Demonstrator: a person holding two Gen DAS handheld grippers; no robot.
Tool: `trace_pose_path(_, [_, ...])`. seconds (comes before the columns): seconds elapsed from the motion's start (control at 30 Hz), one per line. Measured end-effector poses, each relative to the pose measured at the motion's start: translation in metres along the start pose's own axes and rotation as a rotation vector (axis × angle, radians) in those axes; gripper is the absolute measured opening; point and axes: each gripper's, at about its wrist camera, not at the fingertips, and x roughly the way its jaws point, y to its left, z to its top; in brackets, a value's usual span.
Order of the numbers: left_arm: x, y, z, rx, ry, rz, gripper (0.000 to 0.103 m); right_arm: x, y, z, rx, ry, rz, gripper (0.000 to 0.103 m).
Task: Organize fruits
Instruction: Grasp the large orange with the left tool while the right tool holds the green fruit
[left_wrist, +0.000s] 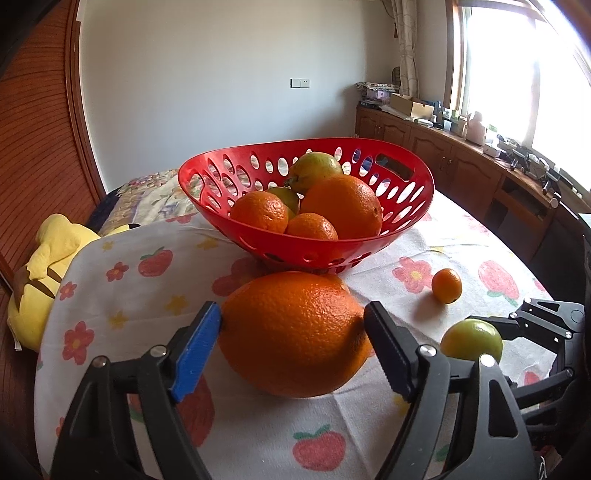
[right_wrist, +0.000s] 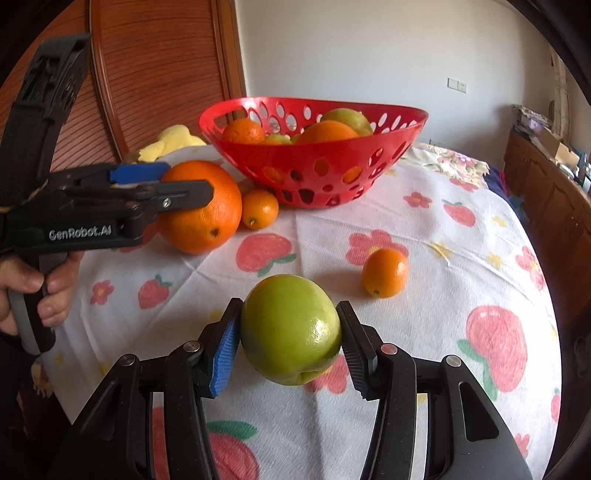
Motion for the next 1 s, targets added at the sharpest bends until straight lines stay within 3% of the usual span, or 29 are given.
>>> trace_pose_path(0.57, [0.020,0.002,0.008,0.013,0.020,0.007,0.091,-0.003,0.004,-0.007,-0.002,-0.002,-0.006,0.052])
trace_pose_path(1.0, [0.022,-0.001,0.007,0.044,0.030,0.012,0.093,-0.003,0.002,-0.008,0.005,0.002,-0.001,0.052])
